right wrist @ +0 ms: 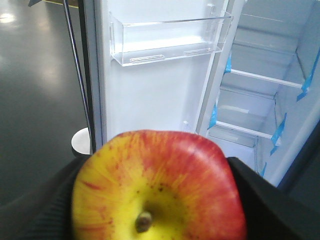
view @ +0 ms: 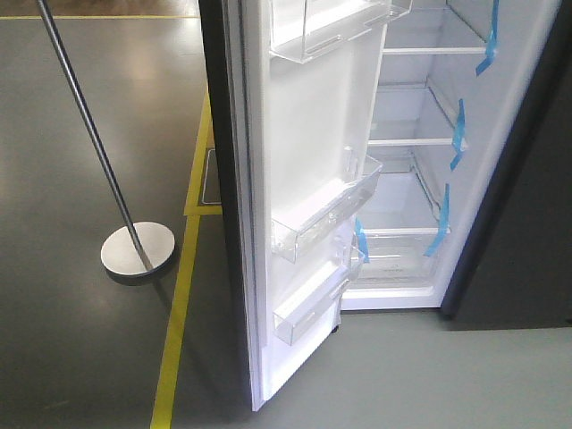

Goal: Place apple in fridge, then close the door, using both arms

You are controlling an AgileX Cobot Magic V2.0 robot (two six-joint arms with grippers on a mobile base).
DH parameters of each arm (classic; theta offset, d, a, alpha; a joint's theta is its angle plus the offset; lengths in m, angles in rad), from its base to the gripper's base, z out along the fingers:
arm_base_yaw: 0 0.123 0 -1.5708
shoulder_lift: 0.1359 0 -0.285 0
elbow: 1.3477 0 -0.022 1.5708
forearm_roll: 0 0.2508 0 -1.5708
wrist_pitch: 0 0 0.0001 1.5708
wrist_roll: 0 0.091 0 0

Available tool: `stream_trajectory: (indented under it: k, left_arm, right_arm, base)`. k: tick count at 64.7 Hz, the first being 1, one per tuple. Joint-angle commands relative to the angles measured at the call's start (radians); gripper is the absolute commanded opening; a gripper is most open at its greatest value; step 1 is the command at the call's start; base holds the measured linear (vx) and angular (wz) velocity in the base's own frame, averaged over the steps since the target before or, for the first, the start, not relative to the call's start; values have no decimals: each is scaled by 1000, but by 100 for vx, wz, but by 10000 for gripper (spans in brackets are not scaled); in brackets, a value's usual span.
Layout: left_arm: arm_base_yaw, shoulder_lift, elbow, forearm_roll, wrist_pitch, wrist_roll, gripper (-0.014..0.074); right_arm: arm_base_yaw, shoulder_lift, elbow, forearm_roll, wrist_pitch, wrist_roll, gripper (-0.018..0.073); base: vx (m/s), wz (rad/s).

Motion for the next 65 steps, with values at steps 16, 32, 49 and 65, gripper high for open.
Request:
stream_trajectory:
  k: [16, 32, 49, 65]
  left_arm:
    - [-1, -15, -17, -5, -69, -4, -6]
    - [-1, -15, -17, -5, -69, -4, -6]
    - [-1, -15, -17, -5, -69, -4, -6]
    - [-1, -15, -17, -5, -69, -4, -6]
  right_arm:
    - [-3, 1, -23, 15, -84, -3, 98]
    - [-3, 1, -23, 15, -84, -3, 98]
    - [-3, 1, -23, 15, -84, -3, 98]
    - [-3, 1, -23, 15, -84, -3, 98]
  base:
    - [12, 5]
    - [11, 5]
    - [9, 2]
    - [8, 2]
